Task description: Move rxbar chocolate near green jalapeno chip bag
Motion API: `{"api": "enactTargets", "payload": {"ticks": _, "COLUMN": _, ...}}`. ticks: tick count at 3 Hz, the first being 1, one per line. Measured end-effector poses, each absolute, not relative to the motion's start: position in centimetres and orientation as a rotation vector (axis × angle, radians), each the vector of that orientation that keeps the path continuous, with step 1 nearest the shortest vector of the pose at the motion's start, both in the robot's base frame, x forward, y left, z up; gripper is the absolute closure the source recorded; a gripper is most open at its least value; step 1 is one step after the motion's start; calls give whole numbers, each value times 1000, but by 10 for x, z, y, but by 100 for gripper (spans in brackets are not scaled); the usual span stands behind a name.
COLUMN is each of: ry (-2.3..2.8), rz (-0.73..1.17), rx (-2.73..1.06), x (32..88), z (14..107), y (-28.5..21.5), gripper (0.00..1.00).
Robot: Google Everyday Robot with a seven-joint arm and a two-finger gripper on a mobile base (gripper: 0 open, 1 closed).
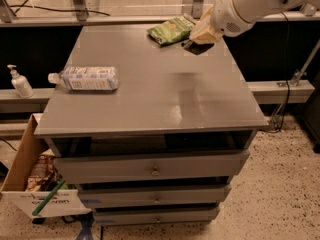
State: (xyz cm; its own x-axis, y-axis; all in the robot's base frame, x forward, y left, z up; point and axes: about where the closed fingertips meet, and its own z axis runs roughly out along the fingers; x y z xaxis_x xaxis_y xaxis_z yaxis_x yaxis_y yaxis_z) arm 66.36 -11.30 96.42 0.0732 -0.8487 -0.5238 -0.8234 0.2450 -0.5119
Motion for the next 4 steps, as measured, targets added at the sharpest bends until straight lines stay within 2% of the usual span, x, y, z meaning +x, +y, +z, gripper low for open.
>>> {"api": "enactTargets", "payload": {"ticks": 3, "ry": 1594, "rz": -93, "rx": -1691, "x": 796, "z": 936, "y": -105, "gripper": 100}}
{"api": "enactTargets", "payload": {"ticks": 4, "ry": 1593, "rz": -89, "rx": -1707, "x": 824, "z": 917, "y": -101, "gripper": 100}}
